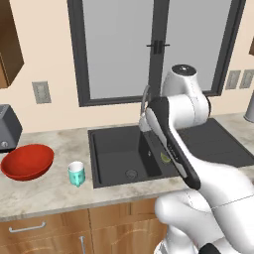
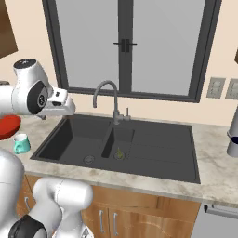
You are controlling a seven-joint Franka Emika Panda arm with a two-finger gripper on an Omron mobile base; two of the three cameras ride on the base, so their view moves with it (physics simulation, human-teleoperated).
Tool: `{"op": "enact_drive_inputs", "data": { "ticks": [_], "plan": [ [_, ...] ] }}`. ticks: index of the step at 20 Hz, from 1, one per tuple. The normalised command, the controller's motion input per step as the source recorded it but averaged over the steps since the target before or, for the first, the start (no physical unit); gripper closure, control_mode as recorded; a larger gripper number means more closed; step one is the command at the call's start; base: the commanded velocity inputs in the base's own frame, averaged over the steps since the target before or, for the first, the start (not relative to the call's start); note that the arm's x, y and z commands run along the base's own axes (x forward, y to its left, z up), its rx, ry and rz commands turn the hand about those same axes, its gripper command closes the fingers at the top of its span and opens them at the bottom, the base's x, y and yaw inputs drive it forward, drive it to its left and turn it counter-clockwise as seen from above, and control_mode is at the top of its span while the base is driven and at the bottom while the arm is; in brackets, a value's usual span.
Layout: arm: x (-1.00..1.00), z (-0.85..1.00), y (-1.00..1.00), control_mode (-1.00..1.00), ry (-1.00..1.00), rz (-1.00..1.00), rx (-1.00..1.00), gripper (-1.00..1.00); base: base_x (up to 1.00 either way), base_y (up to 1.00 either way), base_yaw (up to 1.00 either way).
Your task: Clear the mugs and bowl far away from the sink.
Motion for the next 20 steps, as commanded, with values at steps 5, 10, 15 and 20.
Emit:
{"op": "enact_drive_inputs", "data": {
  "ticks": [5,10,15,20],
  "plan": [
    [-0.61,-0.42,0.91,-1.0,-0.06,0.04,0.0,-1.0,0.0,0.0,0.0],
    [-0.18,-0.3,1.0,-1.0,-0.05,0.0,0.0,-1.0,0.0,0.0,0.0],
    [0.0,-0.18,1.0,-1.0,-0.04,0.0,0.0,-1.0,0.0,0.0,0.0],
    [0.12,-0.18,0.94,-1.0,-0.01,0.0,0.0,-1.0,0.0,0.0,0.0]
  ]
}}
